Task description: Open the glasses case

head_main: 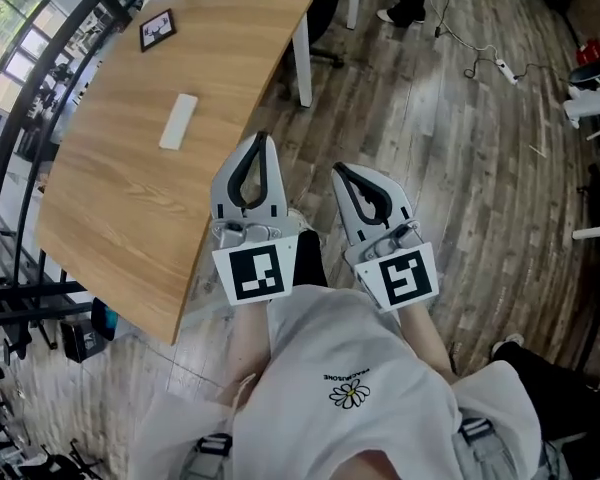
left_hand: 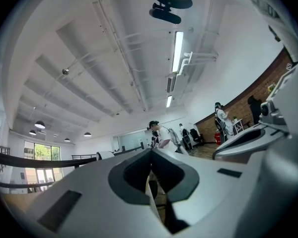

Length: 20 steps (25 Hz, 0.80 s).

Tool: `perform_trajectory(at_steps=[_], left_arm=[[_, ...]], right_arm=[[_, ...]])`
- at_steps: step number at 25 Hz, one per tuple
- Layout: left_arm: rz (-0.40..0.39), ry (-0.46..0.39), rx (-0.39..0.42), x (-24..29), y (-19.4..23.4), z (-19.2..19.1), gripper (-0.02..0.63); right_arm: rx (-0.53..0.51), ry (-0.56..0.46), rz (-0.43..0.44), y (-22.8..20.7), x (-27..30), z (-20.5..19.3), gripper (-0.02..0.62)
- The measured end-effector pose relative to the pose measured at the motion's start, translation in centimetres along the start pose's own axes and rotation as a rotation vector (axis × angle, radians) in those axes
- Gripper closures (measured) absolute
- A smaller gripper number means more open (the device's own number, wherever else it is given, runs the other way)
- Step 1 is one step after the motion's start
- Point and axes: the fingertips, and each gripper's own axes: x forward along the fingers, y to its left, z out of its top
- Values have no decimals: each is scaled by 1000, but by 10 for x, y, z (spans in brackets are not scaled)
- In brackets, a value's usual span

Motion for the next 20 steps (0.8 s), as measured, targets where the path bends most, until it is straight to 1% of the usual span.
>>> perform_trajectory(at_steps=[2, 6, 8, 10, 11, 13, 16, 18, 20], left_arm=[[25, 9, -7, 30, 26, -8, 589], [82, 23, 4, 85, 84, -20, 589], [106, 40, 34, 106, 115, -26, 589], [138, 62, 86, 121, 147, -32, 589], [173, 64, 79, 127, 164, -34, 589], [254, 63, 37, 133, 195, -38, 589], [332, 72, 36, 132, 231, -46, 589], [381, 71, 29, 126, 250, -50, 589], [421, 86, 44, 119, 267, -52, 589]], right_arm=[[9, 5, 32, -10, 44, -2, 589], [8, 0, 124, -21, 140, 1, 589], [17, -13, 180, -17, 187, 7, 589], [28, -22, 235, -9, 228, 13, 589], [31, -24, 263, -6, 247, 16, 589], [31, -30, 319, 1, 281, 19, 589], [-8, -40, 378, 12, 315, 19, 589], [-17, -44, 413, 23, 330, 20, 589], [-26, -45, 458, 33, 344, 19, 589]])
